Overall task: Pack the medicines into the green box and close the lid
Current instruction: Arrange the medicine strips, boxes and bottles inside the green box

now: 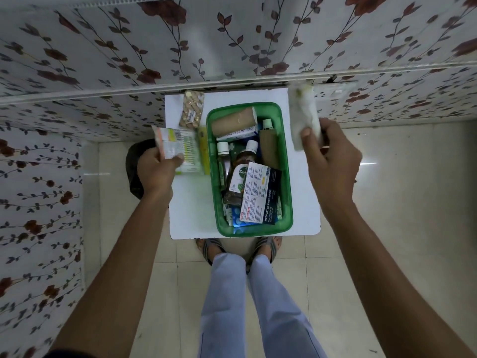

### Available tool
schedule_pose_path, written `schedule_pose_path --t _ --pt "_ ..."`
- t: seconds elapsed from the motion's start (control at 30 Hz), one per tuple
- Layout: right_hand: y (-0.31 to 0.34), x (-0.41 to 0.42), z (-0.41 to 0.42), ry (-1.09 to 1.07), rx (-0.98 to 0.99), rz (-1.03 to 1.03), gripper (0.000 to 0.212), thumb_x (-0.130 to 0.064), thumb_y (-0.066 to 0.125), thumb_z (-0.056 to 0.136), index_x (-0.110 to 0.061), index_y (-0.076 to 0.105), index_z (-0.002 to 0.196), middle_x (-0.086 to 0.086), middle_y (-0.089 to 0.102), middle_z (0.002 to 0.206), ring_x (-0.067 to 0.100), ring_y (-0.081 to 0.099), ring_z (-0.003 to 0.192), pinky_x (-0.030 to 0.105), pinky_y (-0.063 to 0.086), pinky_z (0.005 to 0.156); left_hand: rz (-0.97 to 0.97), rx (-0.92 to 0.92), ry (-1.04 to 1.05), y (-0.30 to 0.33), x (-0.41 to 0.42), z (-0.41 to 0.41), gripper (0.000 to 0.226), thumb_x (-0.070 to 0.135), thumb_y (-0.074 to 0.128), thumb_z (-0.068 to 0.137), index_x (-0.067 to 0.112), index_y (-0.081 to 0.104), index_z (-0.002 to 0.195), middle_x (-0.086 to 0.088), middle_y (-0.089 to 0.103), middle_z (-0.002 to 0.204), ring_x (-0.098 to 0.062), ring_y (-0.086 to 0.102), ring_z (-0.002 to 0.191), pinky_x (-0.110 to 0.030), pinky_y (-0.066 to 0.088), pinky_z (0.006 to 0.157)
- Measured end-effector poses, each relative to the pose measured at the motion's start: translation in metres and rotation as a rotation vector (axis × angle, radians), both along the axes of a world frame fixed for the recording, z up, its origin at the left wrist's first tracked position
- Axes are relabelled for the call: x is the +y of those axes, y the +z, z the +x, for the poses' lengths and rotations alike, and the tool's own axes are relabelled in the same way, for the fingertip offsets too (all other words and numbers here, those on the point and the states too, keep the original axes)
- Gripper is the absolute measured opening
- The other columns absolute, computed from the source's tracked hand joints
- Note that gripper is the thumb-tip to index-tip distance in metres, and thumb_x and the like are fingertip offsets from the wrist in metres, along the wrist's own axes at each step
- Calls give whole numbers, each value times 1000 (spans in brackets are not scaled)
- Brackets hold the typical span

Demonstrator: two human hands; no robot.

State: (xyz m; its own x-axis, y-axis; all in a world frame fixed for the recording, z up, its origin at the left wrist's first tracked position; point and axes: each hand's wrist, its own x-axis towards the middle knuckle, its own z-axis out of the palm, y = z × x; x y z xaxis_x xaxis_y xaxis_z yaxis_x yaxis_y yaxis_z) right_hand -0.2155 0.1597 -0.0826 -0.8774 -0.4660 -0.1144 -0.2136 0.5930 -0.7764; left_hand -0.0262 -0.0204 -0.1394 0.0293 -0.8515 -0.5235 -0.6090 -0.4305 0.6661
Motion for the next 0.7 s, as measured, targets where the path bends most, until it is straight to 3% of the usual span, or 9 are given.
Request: schedule_pose_path --t 0.1,0.17,0.23,0.33,0.43,0.47,0.57,0.7 --pt "5 8 14 31 -58 -23 17 -28 52 91 -19 62 102 -1 63 80 14 53 65 18 40 54 -47 133 100 29 4 6 31 9 71 76 2 63 105 -9 68 100 -21 65 87 -35 52 77" --pt "4 12 19 37 -72 -22 17 -28 52 91 -19 62 101 -2 63 81 13 53 68 14 39 55 -73 237 110 51 17 6 33 9 70 76 1 60 107 -9 68 105 -21 66 91 -35 54 78" --pt "2 14 20 36 -70 -11 17 -28 52 92 -19 62 102 -2 63 82 11 52 68 11 37 54 -38 354 53 68 37 -1 31 6 67 78 2 58 108 -11 68 109 -24 66 98 -39 55 84" --pt "2 16 19 23 -70 -4 18 -28 52 92 -18 63 102 -2 63 82 5 50 65 9 36 53 30 430 -122 74 70 -20 29 9 68 77 18 58 104 0 68 103 -17 66 96 -34 54 87" --pt "5 15 14 23 -52 -9 20 -27 52 91 -16 63 104 -2 63 84 3 49 65 8 37 54 -57 230 -387 67 88 -39 52 18 68 79 16 46 127 4 61 111 -15 61 96 -10 48 80" --pt "7 15 14 34 -36 -9 21 -27 52 91 -15 63 104 -2 63 85 3 50 65 7 37 54 -116 119 -483 63 91 -42 61 17 67 81 12 38 135 1 56 119 -17 59 101 -8 44 79" --pt "12 15 12 66 2 -10 22 -28 52 91 -14 63 106 -2 63 88 10 53 70 6 39 55 -258 -91 -666 60 98 -46 65 17 62 85 9 29 140 -13 41 139 -26 49 119 -22 40 89" --pt "13 18 16 90 11 -21 23 -28 53 91 -15 63 106 -5 62 86 8 53 69 7 40 55 -571 -255 -845 59 102 -34 49 9 59 83 8 48 131 -20 49 134 -38 48 121 -48 46 92"
